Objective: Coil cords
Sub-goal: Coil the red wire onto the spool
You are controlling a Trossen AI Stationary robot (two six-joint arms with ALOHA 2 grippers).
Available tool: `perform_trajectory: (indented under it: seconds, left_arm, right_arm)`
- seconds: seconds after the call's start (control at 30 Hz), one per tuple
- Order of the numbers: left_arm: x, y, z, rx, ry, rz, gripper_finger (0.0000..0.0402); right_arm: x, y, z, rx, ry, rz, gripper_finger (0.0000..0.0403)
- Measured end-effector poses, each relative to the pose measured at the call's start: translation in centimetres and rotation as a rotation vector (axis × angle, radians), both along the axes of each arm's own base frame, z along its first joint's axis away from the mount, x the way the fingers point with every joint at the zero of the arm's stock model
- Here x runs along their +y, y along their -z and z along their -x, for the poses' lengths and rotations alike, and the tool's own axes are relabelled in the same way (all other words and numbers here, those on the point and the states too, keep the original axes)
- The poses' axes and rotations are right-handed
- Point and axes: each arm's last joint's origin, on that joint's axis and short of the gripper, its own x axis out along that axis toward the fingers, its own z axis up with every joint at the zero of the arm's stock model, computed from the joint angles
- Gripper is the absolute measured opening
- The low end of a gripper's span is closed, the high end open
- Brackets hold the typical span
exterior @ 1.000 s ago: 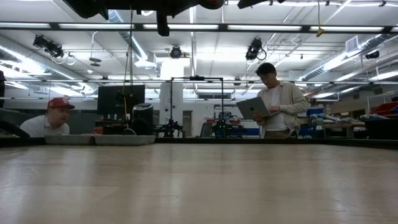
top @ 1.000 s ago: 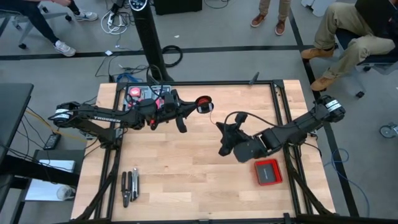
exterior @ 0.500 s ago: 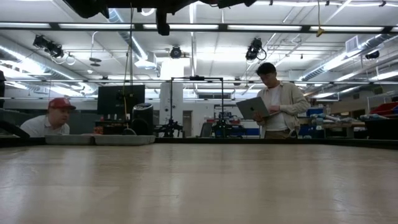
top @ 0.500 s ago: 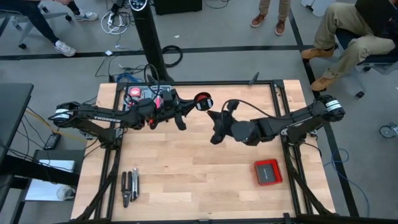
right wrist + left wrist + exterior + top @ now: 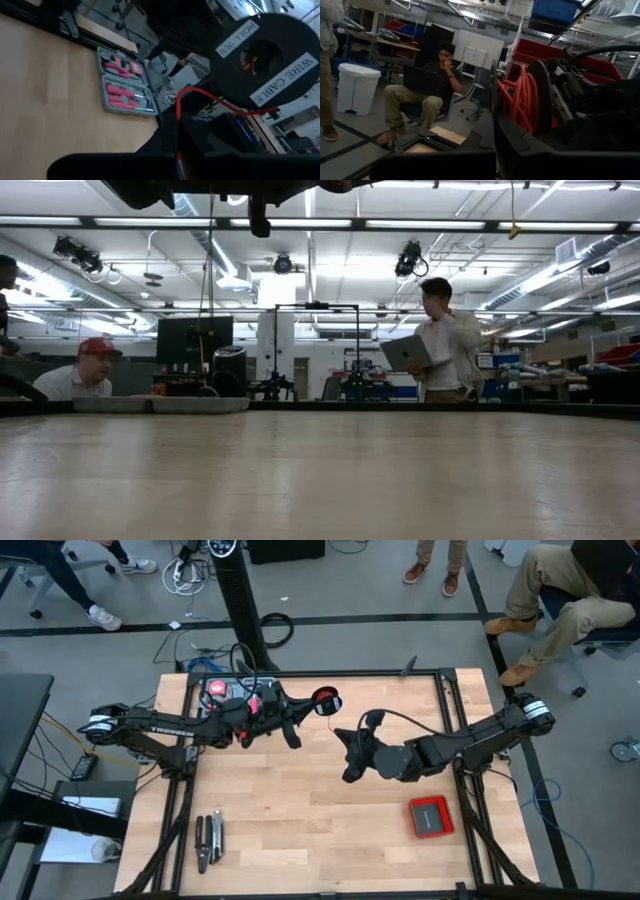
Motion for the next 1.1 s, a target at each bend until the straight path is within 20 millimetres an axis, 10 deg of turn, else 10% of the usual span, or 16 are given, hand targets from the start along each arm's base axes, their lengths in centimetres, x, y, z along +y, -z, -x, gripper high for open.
perform_trajectory:
  seconds: [1.1]
  left_arm:
    - [0.3,2.5,-1.5,0.171,-0.078,-0.137,0.0000]
  right_arm:
    - [-3.1,-2.6,-1.6,-0.154,-0.093,-0.024,0.0000]
